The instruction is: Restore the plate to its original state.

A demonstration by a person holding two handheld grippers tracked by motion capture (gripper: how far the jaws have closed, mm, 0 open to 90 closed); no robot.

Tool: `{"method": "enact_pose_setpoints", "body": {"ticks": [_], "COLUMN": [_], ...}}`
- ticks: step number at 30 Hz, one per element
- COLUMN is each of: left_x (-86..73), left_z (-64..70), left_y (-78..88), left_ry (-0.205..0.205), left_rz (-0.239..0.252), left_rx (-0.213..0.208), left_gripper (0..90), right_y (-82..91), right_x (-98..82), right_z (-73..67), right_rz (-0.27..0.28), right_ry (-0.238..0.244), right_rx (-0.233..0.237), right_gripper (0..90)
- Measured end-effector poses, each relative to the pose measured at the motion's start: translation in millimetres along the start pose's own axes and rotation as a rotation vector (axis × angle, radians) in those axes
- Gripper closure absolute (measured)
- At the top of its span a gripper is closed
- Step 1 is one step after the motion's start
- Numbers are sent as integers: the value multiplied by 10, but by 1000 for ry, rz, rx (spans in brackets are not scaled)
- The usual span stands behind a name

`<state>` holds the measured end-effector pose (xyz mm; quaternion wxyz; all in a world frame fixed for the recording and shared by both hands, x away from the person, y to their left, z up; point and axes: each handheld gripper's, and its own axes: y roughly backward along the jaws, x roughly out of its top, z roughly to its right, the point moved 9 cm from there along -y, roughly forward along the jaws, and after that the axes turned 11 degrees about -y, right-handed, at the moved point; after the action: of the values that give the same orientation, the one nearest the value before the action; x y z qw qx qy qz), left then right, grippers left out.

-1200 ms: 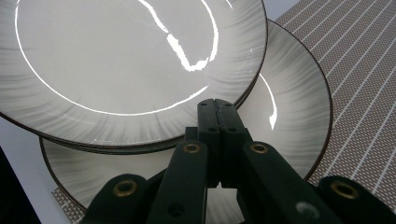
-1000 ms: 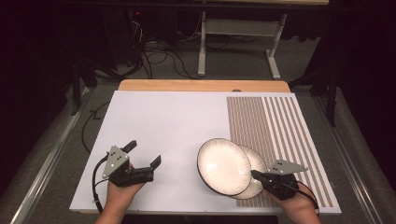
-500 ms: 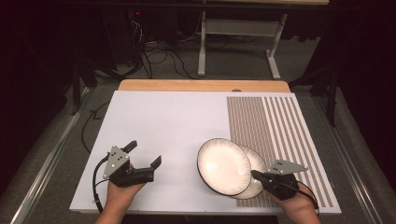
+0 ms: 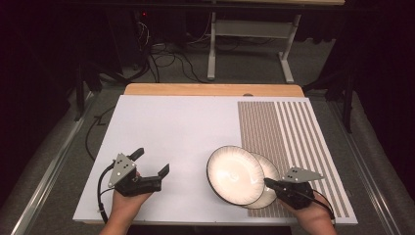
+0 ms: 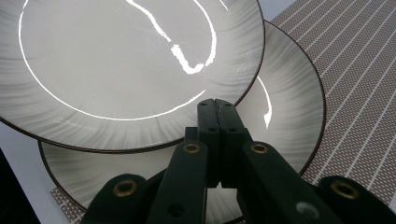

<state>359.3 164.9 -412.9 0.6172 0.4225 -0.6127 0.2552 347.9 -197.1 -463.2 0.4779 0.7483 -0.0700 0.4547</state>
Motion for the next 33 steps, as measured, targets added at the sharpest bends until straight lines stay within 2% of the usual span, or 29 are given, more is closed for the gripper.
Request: {"method": "enact_pose_setpoints", "body": {"ticks": [33], "left_x": [1], "left_z": [0], "left_y": [4], "left_ry": [-9], "left_rz": [1], "left_rx": [-1], "left_gripper": [0], "right_y": [0], "right_x": [-3], "right_z": [6], "right_rz": [-3], "right_ry": [10], "right_rx": [-4], "right_gripper": [900]}}
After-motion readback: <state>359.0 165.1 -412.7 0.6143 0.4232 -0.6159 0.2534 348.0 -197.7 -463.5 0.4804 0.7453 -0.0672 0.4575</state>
